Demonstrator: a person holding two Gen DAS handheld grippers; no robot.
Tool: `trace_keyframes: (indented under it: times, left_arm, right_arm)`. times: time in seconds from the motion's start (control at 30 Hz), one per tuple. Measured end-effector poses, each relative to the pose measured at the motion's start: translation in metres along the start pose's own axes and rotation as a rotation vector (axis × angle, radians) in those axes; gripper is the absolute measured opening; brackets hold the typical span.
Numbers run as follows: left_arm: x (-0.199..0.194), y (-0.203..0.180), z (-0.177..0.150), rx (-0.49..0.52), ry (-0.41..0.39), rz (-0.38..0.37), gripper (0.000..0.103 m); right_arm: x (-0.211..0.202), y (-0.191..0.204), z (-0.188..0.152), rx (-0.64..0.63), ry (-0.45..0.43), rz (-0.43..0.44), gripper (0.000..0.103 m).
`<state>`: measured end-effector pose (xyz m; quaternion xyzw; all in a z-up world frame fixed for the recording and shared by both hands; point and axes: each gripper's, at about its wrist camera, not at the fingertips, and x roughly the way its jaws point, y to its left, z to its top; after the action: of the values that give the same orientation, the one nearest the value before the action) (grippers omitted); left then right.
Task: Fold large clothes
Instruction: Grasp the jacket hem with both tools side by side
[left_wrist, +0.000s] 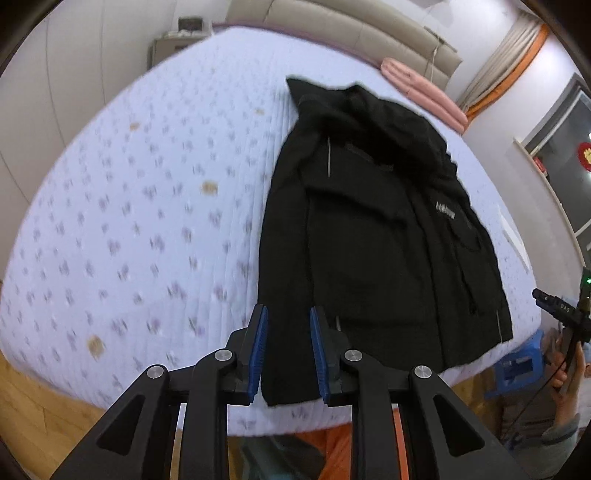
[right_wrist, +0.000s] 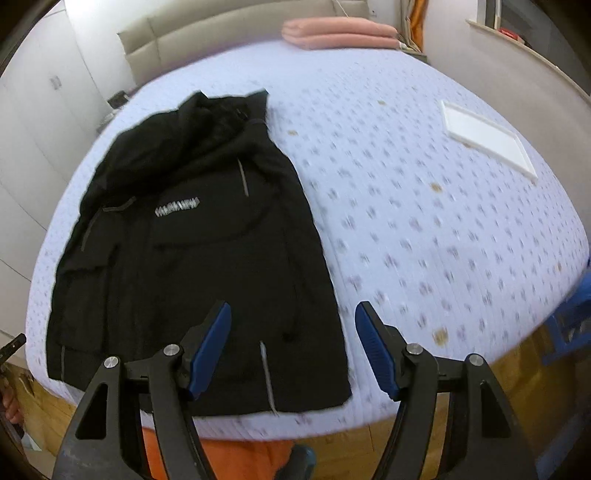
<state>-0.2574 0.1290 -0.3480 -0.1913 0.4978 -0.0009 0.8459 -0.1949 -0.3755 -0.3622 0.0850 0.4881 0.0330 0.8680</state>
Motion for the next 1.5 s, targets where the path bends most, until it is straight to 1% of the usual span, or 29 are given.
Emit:
trace_keyframes:
  times: [0.07, 0.1, 0.13, 0.17, 0.2, 0.33, 0.4, 0.47, 0.53, 0.63, 0.7, 0.8, 0.9, 0.97, 1.03, 1.1, 1.2, 1.3, 1.33, 1.37, 1.4, 1.43, 1.47, 1.5]
  left_arm:
    - [0.009, 0.005, -0.006, -0.014, 0.029, -0.030, 0.024]
    - [0.014, 0.010, -0.010, -0.033, 0.049, -0.078, 0.024]
    - [0.020, 0.017, -0.013, -0.063, 0.074, -0.152, 0.024]
    - [0.026, 0.025, -0.017, -0.105, 0.099, -0.206, 0.024]
    - [0.029, 0.030, -0.020, -0.125, 0.110, -0.214, 0.024]
    - [0.034, 0.039, -0.028, -0.139, 0.113, -0.217, 0.024]
    - [0.035, 0.043, -0.028, -0.170, 0.108, -0.221, 0.024]
    - [0.038, 0.049, -0.029, -0.228, 0.118, -0.213, 0.026]
    - [0.039, 0.053, -0.030, -0.260, 0.129, -0.198, 0.026]
    - [0.040, 0.050, -0.032, -0.238, 0.138, -0.198, 0.028]
    - [0.045, 0.046, -0.034, -0.216, 0.155, -0.194, 0.034]
    - [0.051, 0.042, -0.039, -0.200, 0.155, -0.196, 0.039]
    - [0.059, 0.042, -0.041, -0.200, 0.165, -0.178, 0.039]
    - [0.063, 0.043, -0.043, -0.205, 0.158, -0.183, 0.039]
    - [0.067, 0.044, -0.045, -0.207, 0.156, -0.190, 0.040]
    - [0.068, 0.045, -0.046, -0.211, 0.151, -0.196, 0.040]
    - [0.068, 0.042, -0.046, -0.200, 0.150, -0.182, 0.039]
    - [0.067, 0.034, -0.045, -0.174, 0.150, -0.144, 0.038]
    - [0.067, 0.031, -0.044, -0.161, 0.144, -0.129, 0.035]
    - [0.065, 0.027, -0.044, -0.142, 0.131, -0.116, 0.023]
    - [0.064, 0.023, -0.045, -0.126, 0.122, -0.118, 0.014]
    - [0.064, 0.019, -0.045, -0.112, 0.113, -0.113, 0.013]
    - [0.062, 0.014, -0.046, -0.088, 0.096, -0.087, 0.012]
    - [0.060, 0.010, -0.046, -0.072, 0.085, -0.070, 0.011]
  right_arm:
    - [0.008, -0.006, -0.010, 0.024, 0.043, -0.013, 0.072]
    - [0.013, -0.008, -0.014, 0.029, 0.057, -0.013, 0.072]
    - [0.021, -0.013, -0.020, 0.038, 0.079, -0.006, 0.072]
    - [0.028, -0.018, -0.026, 0.046, 0.098, -0.003, 0.072]
    - [0.034, -0.020, -0.028, 0.049, 0.108, -0.002, 0.072]
    - [0.062, -0.032, -0.042, 0.042, 0.162, 0.035, 0.072]
    - [0.072, -0.034, -0.045, 0.038, 0.179, 0.049, 0.072]
    - [0.081, -0.037, -0.048, 0.039, 0.195, 0.055, 0.072]
    - [0.087, -0.038, -0.050, 0.049, 0.207, 0.085, 0.072]
    - [0.092, -0.034, -0.054, 0.049, 0.227, 0.130, 0.072]
    - [0.093, -0.027, -0.055, 0.014, 0.230, 0.113, 0.072]
    - [0.094, -0.023, -0.056, -0.005, 0.235, 0.100, 0.072]
    - [0.095, -0.025, -0.055, -0.001, 0.240, 0.104, 0.072]
    - [0.095, -0.030, -0.055, 0.017, 0.237, 0.109, 0.072]
    - [0.098, -0.033, -0.055, 0.033, 0.242, 0.131, 0.072]
    - [0.098, -0.032, -0.053, 0.029, 0.243, 0.131, 0.074]
    - [0.099, -0.026, -0.053, -0.004, 0.245, 0.115, 0.074]
    - [0.099, -0.018, -0.055, -0.029, 0.233, 0.084, 0.073]
    - [0.099, -0.016, -0.056, -0.032, 0.228, 0.076, 0.068]
    - [0.097, -0.014, -0.056, -0.036, 0.218, 0.083, 0.054]
    - [0.096, -0.011, -0.057, -0.037, 0.212, 0.094, 0.048]
    - [0.093, -0.009, -0.058, -0.041, 0.197, 0.096, 0.039]
    - [0.091, -0.008, -0.058, -0.048, 0.187, 0.090, 0.032]
    - [0.089, -0.006, -0.058, -0.054, 0.178, 0.085, 0.029]
